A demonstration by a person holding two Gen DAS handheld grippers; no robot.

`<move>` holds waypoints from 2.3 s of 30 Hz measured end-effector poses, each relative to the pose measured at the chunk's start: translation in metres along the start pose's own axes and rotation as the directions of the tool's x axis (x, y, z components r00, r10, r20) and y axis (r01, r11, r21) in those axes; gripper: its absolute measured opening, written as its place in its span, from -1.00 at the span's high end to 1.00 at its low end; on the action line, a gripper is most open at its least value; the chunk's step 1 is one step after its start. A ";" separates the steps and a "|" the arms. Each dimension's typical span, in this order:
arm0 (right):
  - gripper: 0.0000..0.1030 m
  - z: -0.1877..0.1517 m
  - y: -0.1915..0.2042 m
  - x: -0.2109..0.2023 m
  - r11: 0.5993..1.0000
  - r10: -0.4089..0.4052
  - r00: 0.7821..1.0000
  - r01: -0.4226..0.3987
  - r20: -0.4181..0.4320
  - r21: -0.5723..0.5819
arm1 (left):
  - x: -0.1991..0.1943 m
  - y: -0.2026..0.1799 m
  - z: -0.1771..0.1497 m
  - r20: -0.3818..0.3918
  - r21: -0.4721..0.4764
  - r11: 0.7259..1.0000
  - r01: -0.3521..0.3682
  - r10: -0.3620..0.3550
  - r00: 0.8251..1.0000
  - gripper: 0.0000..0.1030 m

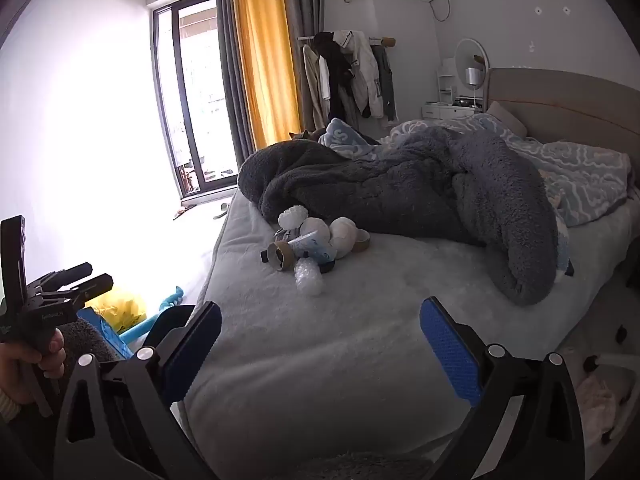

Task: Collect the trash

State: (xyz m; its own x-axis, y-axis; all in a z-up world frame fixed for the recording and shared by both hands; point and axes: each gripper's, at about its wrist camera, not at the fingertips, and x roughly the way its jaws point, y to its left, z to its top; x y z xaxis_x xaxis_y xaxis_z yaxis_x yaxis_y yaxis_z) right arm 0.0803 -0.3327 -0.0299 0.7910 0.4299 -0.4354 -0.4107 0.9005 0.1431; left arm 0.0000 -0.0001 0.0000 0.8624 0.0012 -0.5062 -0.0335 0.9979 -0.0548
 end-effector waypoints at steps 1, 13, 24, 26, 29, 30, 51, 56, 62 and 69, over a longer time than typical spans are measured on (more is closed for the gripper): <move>-0.95 0.000 0.000 0.000 1.000 0.001 1.000 -0.001 0.000 0.004 | 0.000 0.000 0.000 0.001 0.001 1.000 -0.002 0.002 1.000 -0.94; -0.95 -0.001 0.001 0.001 1.000 0.020 1.000 -0.020 -0.002 0.019 | -0.002 -0.001 0.001 -0.004 0.006 1.000 -0.002 0.002 1.000 -0.94; -0.95 -0.001 0.000 0.002 1.000 0.020 1.000 -0.020 -0.003 0.017 | -0.002 0.000 0.001 -0.004 0.004 1.000 0.001 -0.001 1.000 -0.94; -0.95 -0.001 0.000 0.001 1.000 0.020 1.000 -0.020 -0.003 0.016 | -0.002 0.000 0.001 -0.003 0.005 1.000 0.000 0.000 1.000 -0.94; -0.95 -0.001 0.000 0.001 1.000 0.020 1.000 -0.020 -0.004 0.016 | -0.002 0.000 0.001 -0.003 0.004 1.000 0.001 -0.001 1.000 -0.94; -0.95 -0.001 0.000 0.001 1.000 0.019 1.000 -0.019 -0.004 0.016 | -0.002 0.000 0.001 -0.003 0.004 1.000 0.000 0.000 1.000 -0.94; -0.95 -0.003 0.000 0.000 1.000 0.021 1.000 -0.021 -0.007 0.014 | 0.000 -0.001 0.003 -0.004 0.003 1.000 0.001 -0.001 1.000 -0.94; -0.95 -0.003 0.000 0.000 1.000 0.021 1.000 -0.021 -0.007 0.013 | 0.000 -0.001 0.002 -0.004 0.002 1.000 0.001 -0.001 1.000 -0.94; -0.95 -0.003 0.000 0.000 1.000 0.021 1.000 -0.021 -0.008 0.013 | 0.000 -0.001 0.002 -0.003 0.002 1.000 0.002 -0.002 1.000 -0.94; -0.95 -0.003 0.000 0.000 1.000 0.021 1.000 -0.021 -0.008 0.013 | 0.000 -0.001 0.003 -0.003 0.002 1.000 0.002 -0.002 1.000 -0.94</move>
State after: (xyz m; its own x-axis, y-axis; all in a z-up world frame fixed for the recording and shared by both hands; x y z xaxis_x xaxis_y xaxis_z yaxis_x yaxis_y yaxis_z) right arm 0.0790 -0.3328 -0.0324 0.7786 0.4478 -0.4396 -0.4209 0.8922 0.1636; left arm 0.0014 -0.0011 0.0021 0.8609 -0.0011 -0.5087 -0.0304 0.9981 -0.0538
